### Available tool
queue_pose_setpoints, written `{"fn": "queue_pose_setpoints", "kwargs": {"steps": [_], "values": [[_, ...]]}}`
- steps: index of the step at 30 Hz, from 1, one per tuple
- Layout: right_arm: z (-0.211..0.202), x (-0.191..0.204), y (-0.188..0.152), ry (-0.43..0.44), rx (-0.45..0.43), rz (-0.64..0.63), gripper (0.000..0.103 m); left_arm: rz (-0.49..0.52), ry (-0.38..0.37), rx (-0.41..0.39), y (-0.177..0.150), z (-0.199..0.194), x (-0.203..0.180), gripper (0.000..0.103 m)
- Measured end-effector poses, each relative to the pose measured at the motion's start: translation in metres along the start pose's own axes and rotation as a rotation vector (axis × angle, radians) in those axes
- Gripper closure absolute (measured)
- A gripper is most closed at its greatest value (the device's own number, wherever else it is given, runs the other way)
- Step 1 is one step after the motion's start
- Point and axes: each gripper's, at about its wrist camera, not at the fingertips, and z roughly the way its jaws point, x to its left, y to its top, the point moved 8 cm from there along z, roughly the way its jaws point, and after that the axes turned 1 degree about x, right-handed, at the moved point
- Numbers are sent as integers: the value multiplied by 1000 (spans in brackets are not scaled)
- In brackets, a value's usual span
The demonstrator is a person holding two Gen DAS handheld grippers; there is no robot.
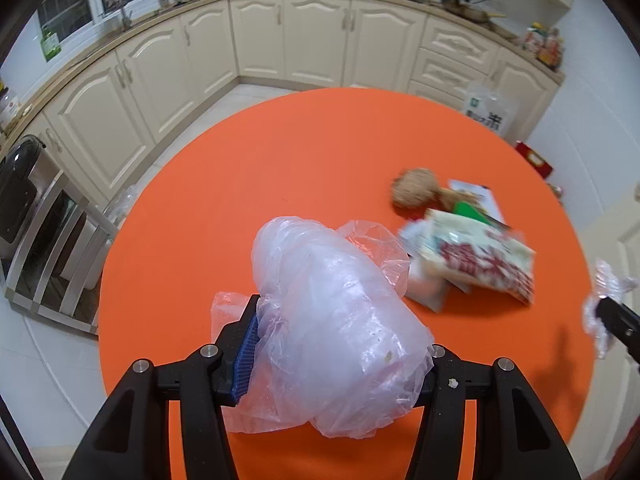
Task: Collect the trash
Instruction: 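Carry both clear plastic pieces over the blue bin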
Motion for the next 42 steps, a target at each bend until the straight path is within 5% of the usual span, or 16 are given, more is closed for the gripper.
{"fn": "queue_pose_setpoints", "kwargs": {"steps": [11, 23, 42], "values": [[-50, -14, -39, -28, -54, 41, 70, 137, -101, -75, -44, -67, -64, 52], [-115, -107, -95, -127, -120, 212, 70, 360, -208, -70, -93, -99, -184, 52], [-159, -265, -175, -307, -102, 464, 70, 654, -305, 110, -132, -22, -378, 51]]}}
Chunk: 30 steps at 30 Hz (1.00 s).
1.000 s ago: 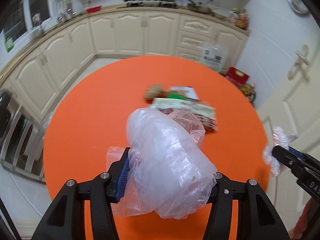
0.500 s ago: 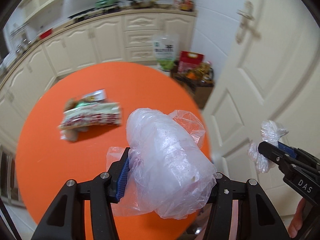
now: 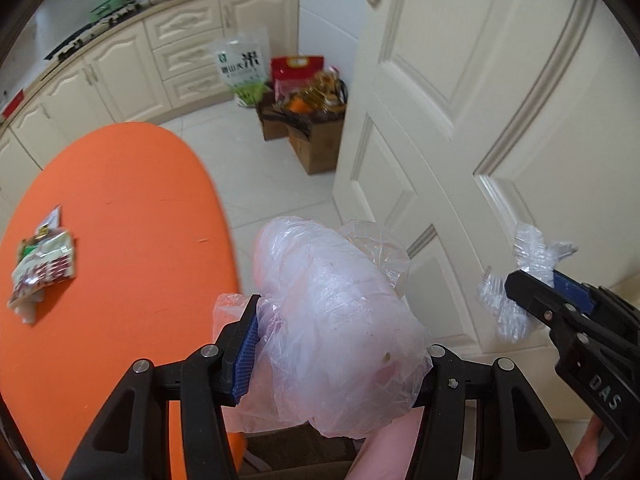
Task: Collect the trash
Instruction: 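Carry both clear plastic pieces over the blue bin, then open both grippers to drop the plastic into the blue bin, then return both open grippers to the orange table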
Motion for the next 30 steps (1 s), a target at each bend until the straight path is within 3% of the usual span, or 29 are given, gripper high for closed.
{"fn": "queue_pose_setpoints", "kwargs": {"steps": [10, 20, 30], "values": [[21, -27, 1, 1, 40, 43, 70, 2, 27, 160, 39, 62, -26, 40], [31, -28, -1, 21, 61, 38, 69, 4, 52, 110, 58, 66, -29, 36], [28, -17, -3, 23, 60, 21, 69, -12, 47, 95, 29, 48, -19, 36]]}}
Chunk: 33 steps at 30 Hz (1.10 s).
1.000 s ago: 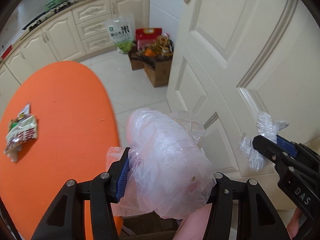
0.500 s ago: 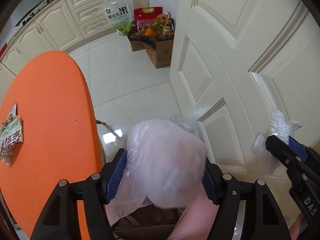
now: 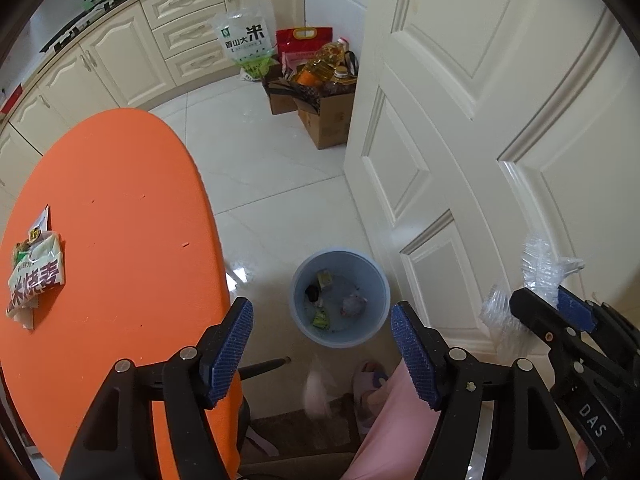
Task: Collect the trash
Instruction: 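Return both open grippers to the orange table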
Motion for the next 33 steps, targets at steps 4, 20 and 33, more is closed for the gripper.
{"fn": "queue_pose_setpoints", "kwargs": {"steps": [4, 20, 33], "values": [[1, 3, 0, 7, 7, -8, 69, -14, 3, -12, -6, -13, 9, 36], [24, 46, -11, 28, 71, -72, 53, -100, 31, -41, -33, -41, 55, 35], [11, 62, -15, 3, 52, -100, 52, -110, 18, -42, -44, -53, 68, 35]]}}
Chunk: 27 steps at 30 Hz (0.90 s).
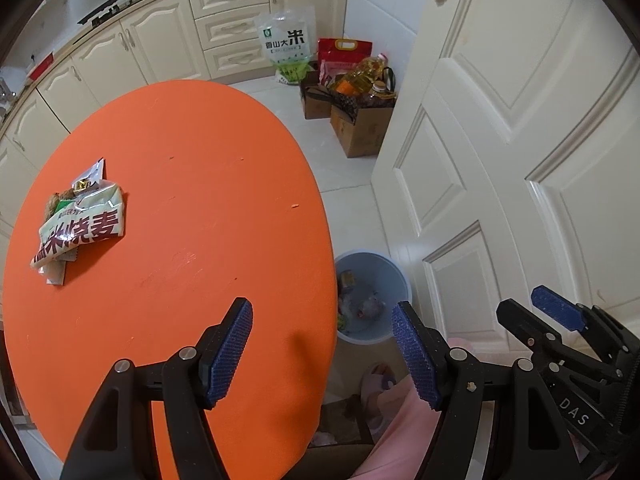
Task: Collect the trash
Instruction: 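Return both open grippers to the orange table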
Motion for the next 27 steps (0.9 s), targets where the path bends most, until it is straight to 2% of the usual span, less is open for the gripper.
{"fn": "queue_pose_setpoints", "kwargs": {"steps": [11, 17, 26, 27], "values": [[-17, 25, -5, 0, -25, -43, 52, -54, 7, -40, -20, -26, 34, 35], [-27, 56, -4, 15, -50, -87, 48, -86, 22, -58, -38, -44, 59, 35], [-31, 139, -6, 46, -75, -227, 31, -213, 73, -91, -73, -75, 134, 34], [-31, 146, -7, 50, -77, -237, 27, -233, 80, -97, -79, -80, 145, 34]]}}
